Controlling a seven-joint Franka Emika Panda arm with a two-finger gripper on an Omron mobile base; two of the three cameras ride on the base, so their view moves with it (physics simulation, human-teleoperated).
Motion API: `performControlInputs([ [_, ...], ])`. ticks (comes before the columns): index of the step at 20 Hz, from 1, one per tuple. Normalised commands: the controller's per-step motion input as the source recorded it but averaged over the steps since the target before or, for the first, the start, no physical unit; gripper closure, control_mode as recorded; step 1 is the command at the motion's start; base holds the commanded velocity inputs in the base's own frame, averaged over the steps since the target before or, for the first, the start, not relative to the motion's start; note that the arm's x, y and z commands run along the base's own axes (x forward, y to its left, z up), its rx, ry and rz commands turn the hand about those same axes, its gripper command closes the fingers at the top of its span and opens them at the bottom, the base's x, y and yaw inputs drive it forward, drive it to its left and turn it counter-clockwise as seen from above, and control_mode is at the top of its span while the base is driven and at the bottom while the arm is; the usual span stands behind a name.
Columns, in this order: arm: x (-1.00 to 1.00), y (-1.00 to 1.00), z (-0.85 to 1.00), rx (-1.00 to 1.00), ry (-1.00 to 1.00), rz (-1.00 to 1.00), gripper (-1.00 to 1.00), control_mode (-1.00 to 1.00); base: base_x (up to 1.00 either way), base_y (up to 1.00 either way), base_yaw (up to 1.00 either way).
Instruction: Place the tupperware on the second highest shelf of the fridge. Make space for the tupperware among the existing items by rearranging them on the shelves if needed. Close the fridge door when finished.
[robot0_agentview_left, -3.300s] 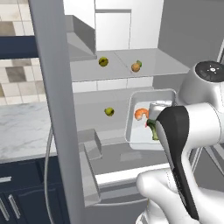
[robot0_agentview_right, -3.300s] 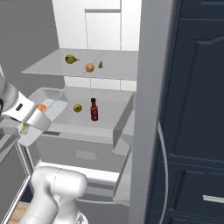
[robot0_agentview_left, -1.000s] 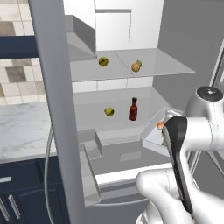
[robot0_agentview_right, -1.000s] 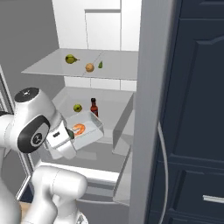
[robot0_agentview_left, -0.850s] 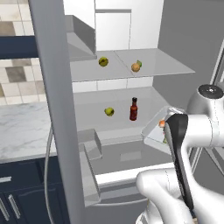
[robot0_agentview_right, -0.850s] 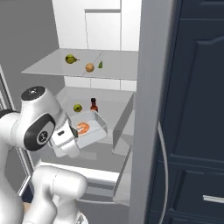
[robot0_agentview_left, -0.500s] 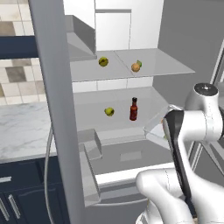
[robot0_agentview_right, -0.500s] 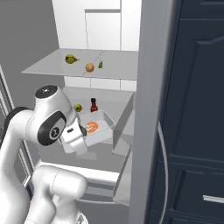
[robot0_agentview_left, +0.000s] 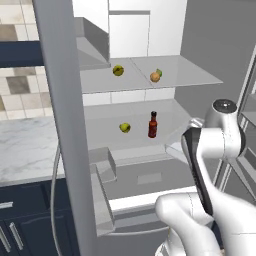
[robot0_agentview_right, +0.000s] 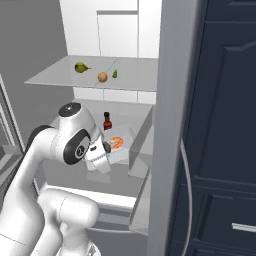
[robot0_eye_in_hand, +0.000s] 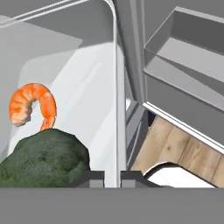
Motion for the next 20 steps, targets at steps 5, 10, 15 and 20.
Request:
performControlInputs([
  [5,0.57,-0.15,-0.23,0.0,-0.01,-0.03,1.0,-1.0,0.0,0.0,0.0],
  [10,0.53,-0.16,-0.24,0.0,0.0,-0.03,1.0,-1.0,0.0,0.0,0.0],
  [15,0.49,-0.21,-0.21,0.0,0.0,-0.03,1.0,-1.0,0.0,0.0,0.0],
  [20,0.51,-0.21,-0.21,0.0,0.0,-0.04,1.0,-1.0,0.0,0.0,0.0],
])
